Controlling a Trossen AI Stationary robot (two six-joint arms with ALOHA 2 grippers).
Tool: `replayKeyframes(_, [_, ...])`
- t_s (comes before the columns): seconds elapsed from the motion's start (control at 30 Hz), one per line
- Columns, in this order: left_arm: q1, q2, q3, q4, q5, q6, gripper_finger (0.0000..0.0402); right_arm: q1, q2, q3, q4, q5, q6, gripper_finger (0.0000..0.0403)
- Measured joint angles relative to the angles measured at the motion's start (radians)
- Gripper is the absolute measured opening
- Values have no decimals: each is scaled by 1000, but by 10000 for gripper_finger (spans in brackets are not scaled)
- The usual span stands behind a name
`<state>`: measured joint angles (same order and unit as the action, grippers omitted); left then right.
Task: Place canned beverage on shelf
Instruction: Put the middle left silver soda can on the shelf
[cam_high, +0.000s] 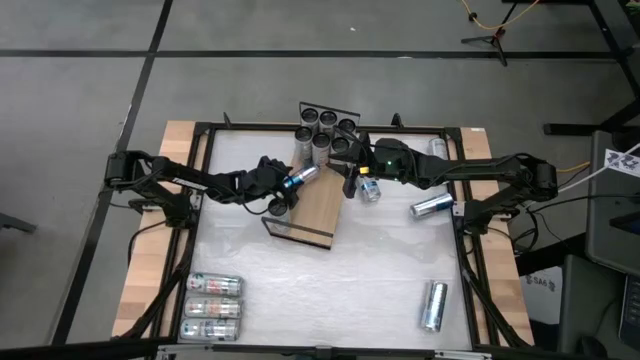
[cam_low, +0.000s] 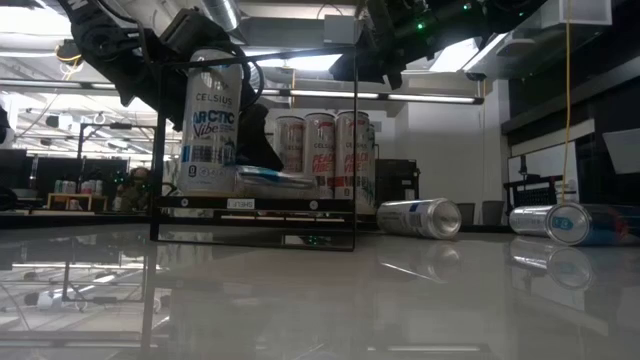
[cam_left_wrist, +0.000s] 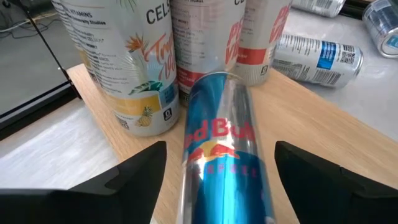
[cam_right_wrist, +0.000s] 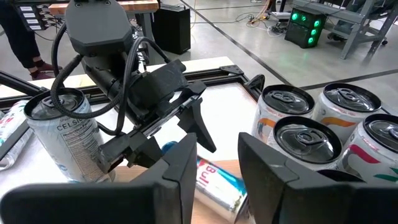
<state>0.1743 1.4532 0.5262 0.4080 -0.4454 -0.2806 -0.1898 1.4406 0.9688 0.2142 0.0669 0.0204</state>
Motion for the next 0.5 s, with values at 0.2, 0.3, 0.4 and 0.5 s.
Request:
replayKeyframes(0.2, [0, 0, 0, -1, 0, 0, 294, 0, 0, 0, -1, 0, 0, 113])
replayKeyframes(0.3, [0, 0, 0, -2, 0, 0, 294, 0, 0, 0, -4, 0, 0, 113])
replayKeyframes(0.4, [0, 0, 0, -2, 0, 0, 295, 0, 0, 0, -10, 0, 0, 113])
replayKeyframes(0.5, [0, 0, 0, -3, 1, 3, 295, 0, 0, 0, -14, 0, 0, 113])
